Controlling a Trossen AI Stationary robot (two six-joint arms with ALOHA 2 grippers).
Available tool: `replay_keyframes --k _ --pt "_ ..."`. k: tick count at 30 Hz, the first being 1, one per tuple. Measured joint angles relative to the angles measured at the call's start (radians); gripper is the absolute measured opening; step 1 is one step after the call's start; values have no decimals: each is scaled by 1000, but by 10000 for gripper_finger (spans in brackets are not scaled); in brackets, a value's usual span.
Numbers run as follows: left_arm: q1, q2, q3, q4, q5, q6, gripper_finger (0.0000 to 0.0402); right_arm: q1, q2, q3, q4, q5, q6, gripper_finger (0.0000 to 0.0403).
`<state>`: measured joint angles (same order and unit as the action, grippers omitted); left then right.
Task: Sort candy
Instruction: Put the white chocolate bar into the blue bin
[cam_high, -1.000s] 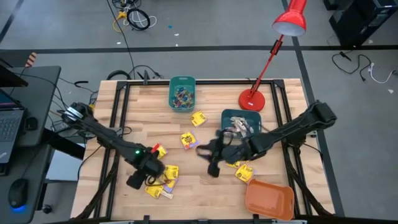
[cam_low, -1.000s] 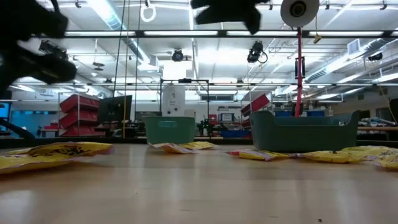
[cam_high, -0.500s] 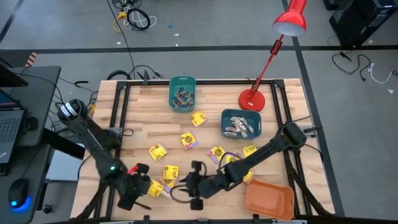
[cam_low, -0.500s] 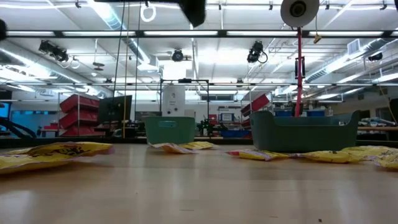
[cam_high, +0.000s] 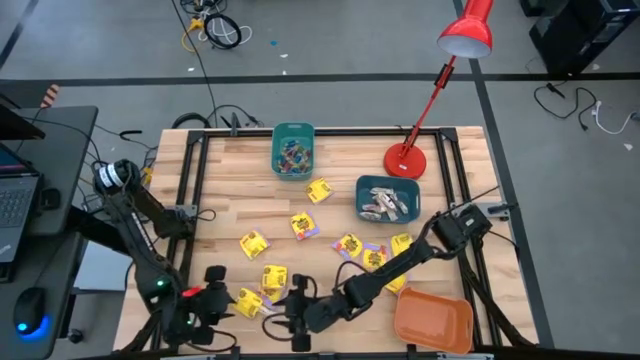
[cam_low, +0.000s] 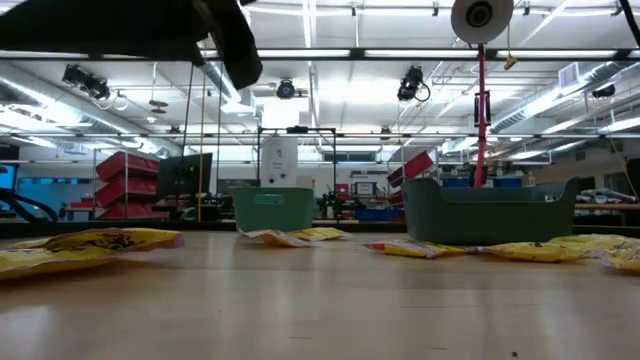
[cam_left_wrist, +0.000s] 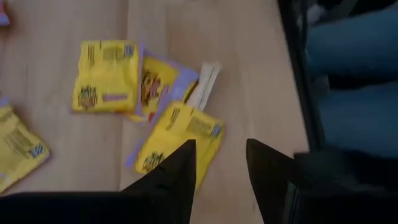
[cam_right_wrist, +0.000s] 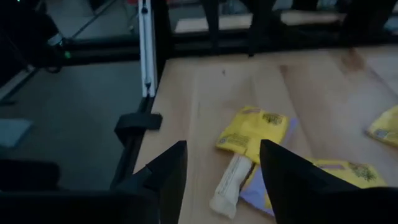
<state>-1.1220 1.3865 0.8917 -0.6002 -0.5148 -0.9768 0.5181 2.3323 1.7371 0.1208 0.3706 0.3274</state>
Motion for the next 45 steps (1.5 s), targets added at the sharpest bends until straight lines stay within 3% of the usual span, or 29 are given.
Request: replay_keyframes --k 6,16,27,34,41,45 --pt "-30 0 0 25 -154 3 142 33 80 -1 120 107 -17 209" --pt "-38 0 0 16 -347 15 142 36 123 -1 161 133 10 222" --pt "-38 1 0 18 -374 61 142 13 122 -1 156 129 -72 221" --pt "-38 1 0 -18 -380 60 142 -2 122 -1 155 71 -112 220" --pt "-38 1 0 -53 -458 115 142 -15 122 -1 153 31 -182 219" --pt "-38 1 0 -56 -432 137 142 -26 138 -2 178 6 -199 219"
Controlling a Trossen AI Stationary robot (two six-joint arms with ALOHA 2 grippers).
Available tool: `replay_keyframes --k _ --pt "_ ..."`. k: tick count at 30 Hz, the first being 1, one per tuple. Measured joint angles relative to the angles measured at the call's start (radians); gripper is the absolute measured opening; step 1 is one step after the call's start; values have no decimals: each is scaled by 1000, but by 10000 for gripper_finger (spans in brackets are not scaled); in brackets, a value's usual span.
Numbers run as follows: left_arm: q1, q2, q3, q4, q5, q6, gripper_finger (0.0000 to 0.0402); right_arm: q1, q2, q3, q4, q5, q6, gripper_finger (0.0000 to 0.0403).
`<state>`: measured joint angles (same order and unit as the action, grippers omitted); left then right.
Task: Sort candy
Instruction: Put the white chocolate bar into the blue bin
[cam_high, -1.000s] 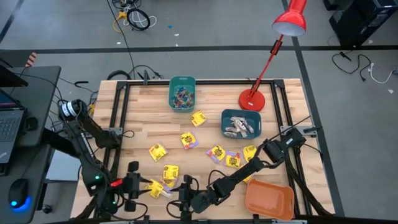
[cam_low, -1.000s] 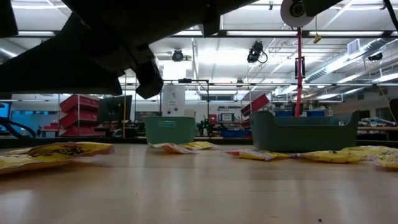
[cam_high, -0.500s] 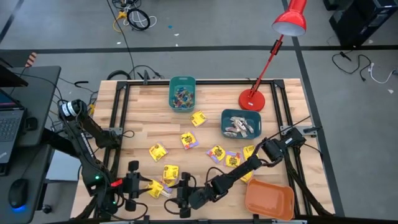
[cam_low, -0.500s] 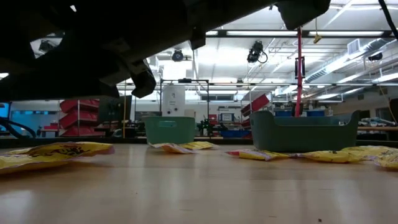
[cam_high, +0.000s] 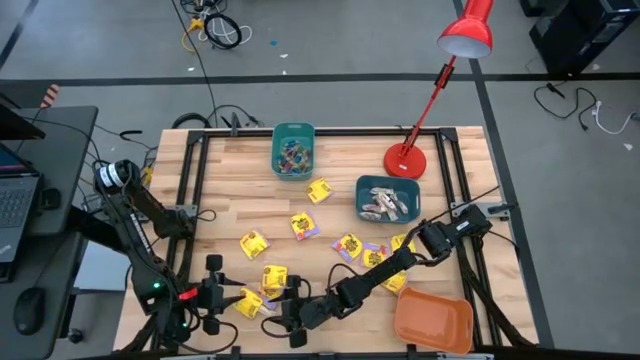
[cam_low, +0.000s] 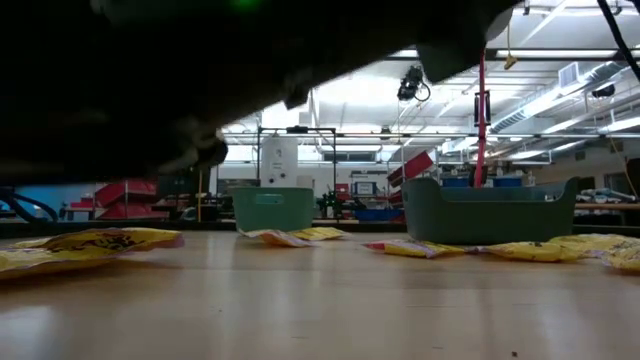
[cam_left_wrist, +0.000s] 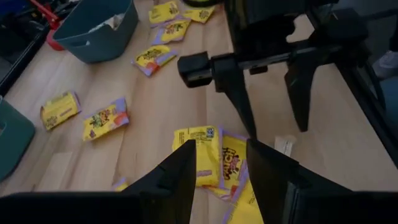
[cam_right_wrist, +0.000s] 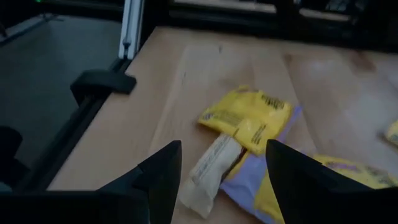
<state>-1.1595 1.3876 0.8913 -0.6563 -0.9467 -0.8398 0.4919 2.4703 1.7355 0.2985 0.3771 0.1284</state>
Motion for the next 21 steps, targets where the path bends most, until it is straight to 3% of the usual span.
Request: replay_keyframes --k 10,16,21 --pt "0 0 0 -11 60 -6 142 -21 49 1 49 -41 42 219" --pt "1 0 0 -16 58 -8 142 -20 51 1 -35 -58 34 205" --pt "1 0 0 -16 58 -9 142 -14 39 6 -155 15 31 182"
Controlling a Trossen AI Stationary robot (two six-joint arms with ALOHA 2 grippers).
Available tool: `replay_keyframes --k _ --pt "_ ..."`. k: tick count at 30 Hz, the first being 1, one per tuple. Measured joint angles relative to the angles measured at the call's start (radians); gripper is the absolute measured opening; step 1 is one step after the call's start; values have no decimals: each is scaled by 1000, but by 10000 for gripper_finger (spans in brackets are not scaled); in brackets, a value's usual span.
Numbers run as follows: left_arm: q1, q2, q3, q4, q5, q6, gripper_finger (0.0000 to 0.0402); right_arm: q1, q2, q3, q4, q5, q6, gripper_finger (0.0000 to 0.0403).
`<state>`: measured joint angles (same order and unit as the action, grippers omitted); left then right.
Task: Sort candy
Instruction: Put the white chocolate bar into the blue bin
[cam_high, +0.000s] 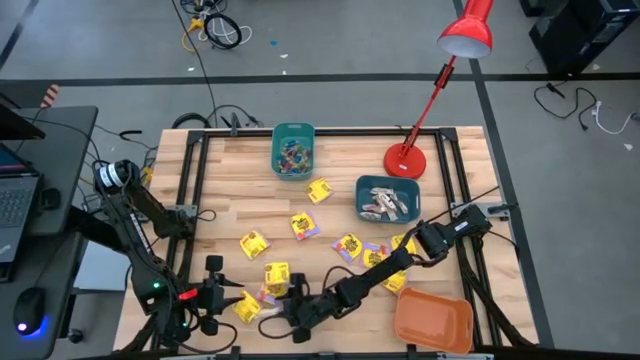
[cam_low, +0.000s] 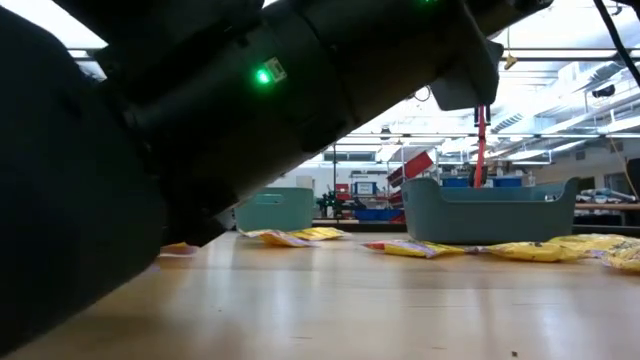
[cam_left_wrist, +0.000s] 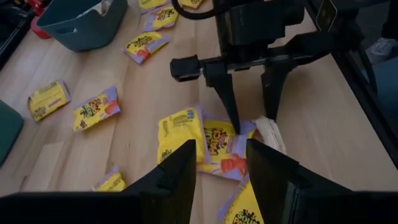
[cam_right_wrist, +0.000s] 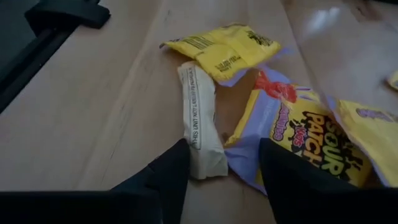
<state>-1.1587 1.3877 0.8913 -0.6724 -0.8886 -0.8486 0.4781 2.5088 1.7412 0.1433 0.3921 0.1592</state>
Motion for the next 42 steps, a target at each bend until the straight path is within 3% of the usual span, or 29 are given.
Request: replay_keyframes --k 16,26,32,37,42 --pt "0 0 0 0 -1 -2 142 4 -25 -8 6 42 -69 106" --pt "0 0 0 -2 -17 -20 142 40 -53 -7 11 118 -120 13" --pt "0 0 0 -1 -20 -23 142 49 -95 -7 -18 155 -156 3" --pt "0 0 0 -1 -35 -24 142 52 -157 -7 -122 236 -162 1" --pt "0 0 0 1 -67 -24 142 52 -251 -6 -382 383 -99 0"
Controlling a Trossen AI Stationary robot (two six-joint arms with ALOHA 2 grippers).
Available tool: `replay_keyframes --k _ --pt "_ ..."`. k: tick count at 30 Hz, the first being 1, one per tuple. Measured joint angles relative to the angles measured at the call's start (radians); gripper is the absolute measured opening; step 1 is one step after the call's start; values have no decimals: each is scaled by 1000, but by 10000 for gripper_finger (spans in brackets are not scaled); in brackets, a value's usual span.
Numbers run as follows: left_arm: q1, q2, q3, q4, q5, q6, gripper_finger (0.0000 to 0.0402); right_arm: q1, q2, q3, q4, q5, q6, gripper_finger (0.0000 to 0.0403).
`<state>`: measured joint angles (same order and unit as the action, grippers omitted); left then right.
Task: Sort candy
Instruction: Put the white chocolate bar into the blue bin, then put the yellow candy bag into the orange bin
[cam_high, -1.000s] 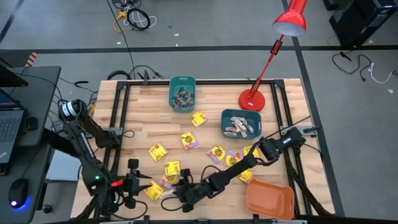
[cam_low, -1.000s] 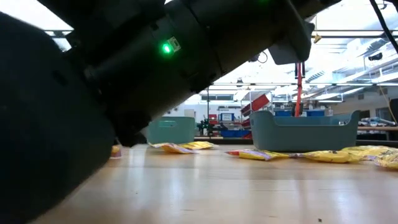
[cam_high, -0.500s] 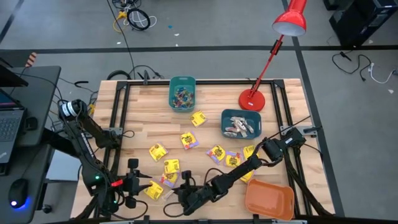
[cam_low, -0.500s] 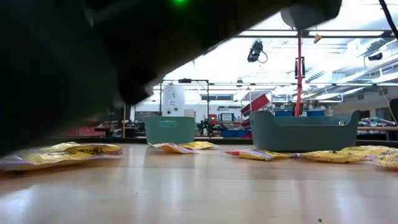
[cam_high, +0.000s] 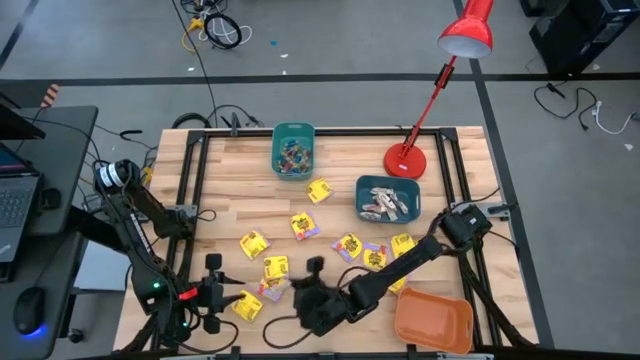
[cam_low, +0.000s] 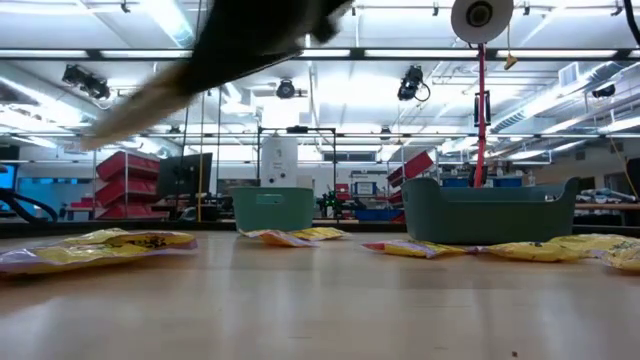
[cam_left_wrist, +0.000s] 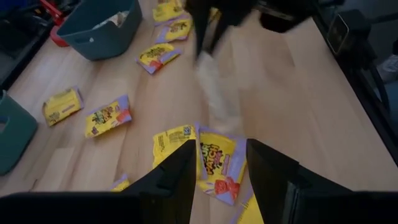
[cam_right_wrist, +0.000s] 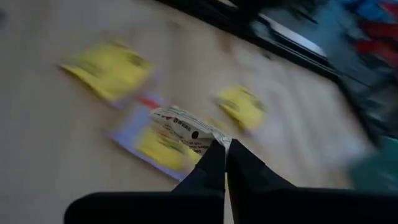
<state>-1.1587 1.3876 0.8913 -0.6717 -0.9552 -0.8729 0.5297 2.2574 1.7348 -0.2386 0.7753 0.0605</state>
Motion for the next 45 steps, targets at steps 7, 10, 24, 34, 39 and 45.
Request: replay_keyframes --k 7,10,24,34,39,45 --pt "7 0 0 48 -161 34 142 -12 -198 1 -586 171 259 0" --pt "29 0 0 141 -303 107 142 -54 -312 1 -851 103 483 0" --pt "187 0 0 364 -305 448 142 -397 -783 -433 -1180 -195 881 0" --pt "247 0 0 355 -281 524 142 -540 -952 -758 -809 -321 772 2" --pt "268 0 0 347 -281 565 142 -540 -948 -795 -656 -335 750 26" --pt "286 0 0 333 -277 577 142 -538 -875 -795 -614 -362 775 64"
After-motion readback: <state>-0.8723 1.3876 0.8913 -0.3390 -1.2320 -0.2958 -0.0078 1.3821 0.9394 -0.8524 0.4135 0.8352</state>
